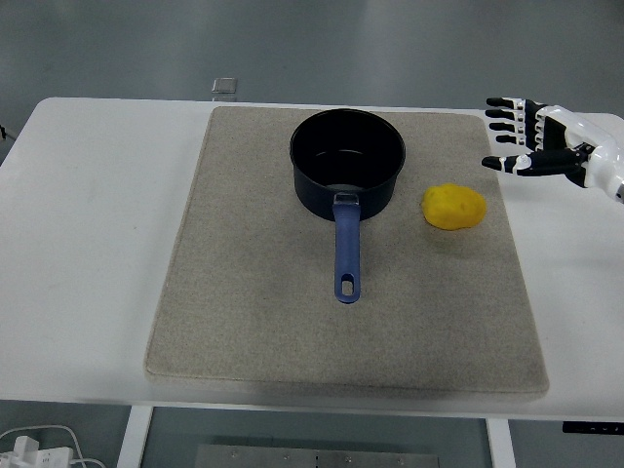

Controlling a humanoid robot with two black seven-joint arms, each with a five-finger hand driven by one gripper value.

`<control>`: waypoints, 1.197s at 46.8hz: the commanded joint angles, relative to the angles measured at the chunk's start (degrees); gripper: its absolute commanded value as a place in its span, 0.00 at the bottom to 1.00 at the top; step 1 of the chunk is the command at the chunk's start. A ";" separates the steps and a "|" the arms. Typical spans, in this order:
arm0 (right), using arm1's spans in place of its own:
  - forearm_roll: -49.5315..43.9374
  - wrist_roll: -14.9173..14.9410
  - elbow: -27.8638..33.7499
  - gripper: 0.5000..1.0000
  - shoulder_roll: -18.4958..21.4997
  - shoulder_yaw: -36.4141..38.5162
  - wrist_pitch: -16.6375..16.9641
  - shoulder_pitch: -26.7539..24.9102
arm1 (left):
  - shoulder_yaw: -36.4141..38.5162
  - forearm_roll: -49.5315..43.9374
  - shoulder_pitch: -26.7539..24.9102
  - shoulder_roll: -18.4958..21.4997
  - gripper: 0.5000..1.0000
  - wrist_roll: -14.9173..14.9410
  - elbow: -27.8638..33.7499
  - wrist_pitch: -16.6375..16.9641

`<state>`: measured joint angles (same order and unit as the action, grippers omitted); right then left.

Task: Put the potato in the blue pot

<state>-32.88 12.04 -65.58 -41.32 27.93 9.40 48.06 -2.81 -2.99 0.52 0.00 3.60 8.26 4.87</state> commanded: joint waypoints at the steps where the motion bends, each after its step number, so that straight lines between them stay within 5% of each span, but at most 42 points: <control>1: 0.01 0.18 0.01 0.86 0.27 0.11 -0.09 -0.25 | 0.00 0.00 0.01 0.00 1.00 0.00 0.00 -0.04; 13: -4.47 1.06 0.28 0.86 1.33 -0.16 -3.52 -1.65 | 0.00 0.00 0.01 0.00 1.00 0.00 0.00 -0.04; 27: -6.58 9.76 1.33 0.85 2.38 -0.16 -8.79 -1.83 | 0.00 0.00 0.01 0.00 1.00 0.00 0.00 -0.04; 40: -6.58 10.64 4.49 0.86 5.90 1.86 -8.52 -1.04 | 0.00 0.00 0.01 0.00 1.00 0.00 0.00 -0.04; 48: -6.41 18.89 6.60 0.86 6.07 4.24 -8.27 -0.07 | 0.00 0.00 0.01 0.00 1.00 0.00 0.00 0.05; 56: -3.60 19.69 8.45 0.86 8.62 4.50 -6.07 0.11 | 0.00 0.00 0.01 0.00 1.00 0.00 0.00 -0.04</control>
<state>-37.45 31.70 -57.26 -33.44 32.43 2.01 48.29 -2.81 -2.98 0.53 0.00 3.61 8.26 4.85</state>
